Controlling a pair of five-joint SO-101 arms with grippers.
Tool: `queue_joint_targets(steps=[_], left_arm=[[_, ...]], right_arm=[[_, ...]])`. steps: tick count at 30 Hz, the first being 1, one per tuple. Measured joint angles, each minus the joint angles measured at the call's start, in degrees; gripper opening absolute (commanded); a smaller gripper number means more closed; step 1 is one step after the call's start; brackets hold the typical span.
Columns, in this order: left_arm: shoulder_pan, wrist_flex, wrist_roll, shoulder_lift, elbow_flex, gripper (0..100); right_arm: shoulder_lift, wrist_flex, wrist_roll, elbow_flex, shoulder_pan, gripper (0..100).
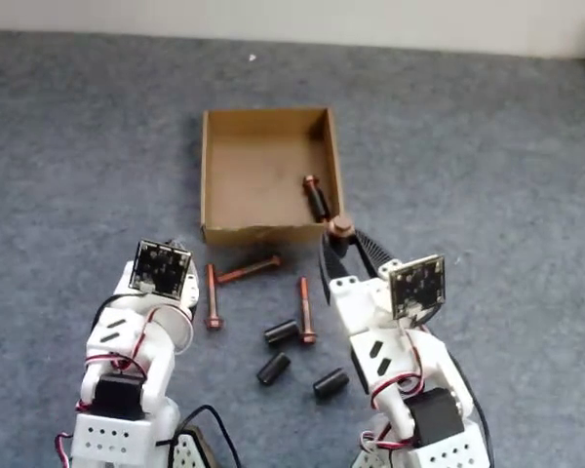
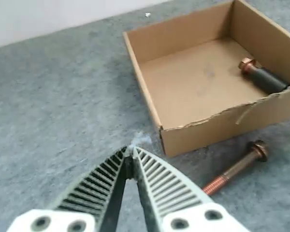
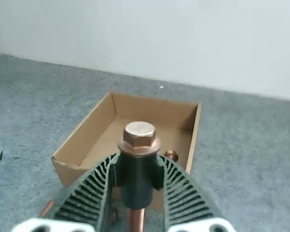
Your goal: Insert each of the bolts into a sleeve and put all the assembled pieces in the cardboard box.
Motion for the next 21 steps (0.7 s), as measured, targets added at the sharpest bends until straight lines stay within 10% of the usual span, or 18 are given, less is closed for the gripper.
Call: queue_joint_targets(steps=[21], left_arm=[[-0.7, -0.1, 0.0, 0.0, 0.0, 1]], right_arm=[[80.1, -31.8, 0.4, -36.4, -1.3, 0.6]])
